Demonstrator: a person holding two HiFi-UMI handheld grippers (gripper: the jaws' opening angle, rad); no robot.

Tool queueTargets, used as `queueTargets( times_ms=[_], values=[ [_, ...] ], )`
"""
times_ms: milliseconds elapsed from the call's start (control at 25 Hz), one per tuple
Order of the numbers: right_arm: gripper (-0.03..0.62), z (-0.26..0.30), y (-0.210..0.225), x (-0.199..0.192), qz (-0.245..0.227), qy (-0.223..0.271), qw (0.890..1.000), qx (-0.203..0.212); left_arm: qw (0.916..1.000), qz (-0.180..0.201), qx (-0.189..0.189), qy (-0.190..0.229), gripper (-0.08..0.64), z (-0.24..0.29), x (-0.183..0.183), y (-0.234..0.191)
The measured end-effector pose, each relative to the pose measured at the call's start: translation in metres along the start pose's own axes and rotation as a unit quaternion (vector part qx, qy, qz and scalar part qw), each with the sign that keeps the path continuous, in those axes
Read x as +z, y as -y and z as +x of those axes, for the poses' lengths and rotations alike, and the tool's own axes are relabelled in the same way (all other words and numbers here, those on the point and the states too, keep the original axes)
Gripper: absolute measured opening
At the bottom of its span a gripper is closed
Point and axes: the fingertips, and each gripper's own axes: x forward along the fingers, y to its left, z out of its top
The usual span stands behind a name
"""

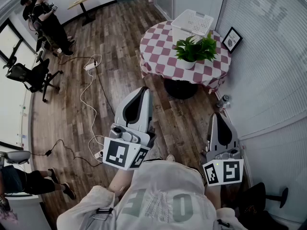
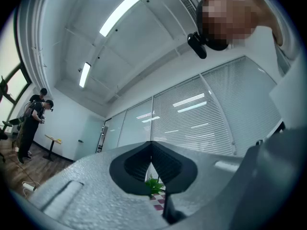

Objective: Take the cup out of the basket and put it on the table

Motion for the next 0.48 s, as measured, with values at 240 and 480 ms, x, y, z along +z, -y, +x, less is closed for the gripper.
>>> queueTargets(
  times_ms=[240,480],
  values=[
    [0.009,-0.003,0.009,-0.001,-0.004,0.002,1.000,0.002,1.0000,-0.006,-0.002,-0.004,0.005,0.004,-0.004,0.007],
    [0.009,-0.004,0.027,-0.012,-0.023,-0.004,1.000,-0.008,0.9998,-0.006,0.004,-0.019,0.005,0.011,-0.020,0.013]
  ],
)
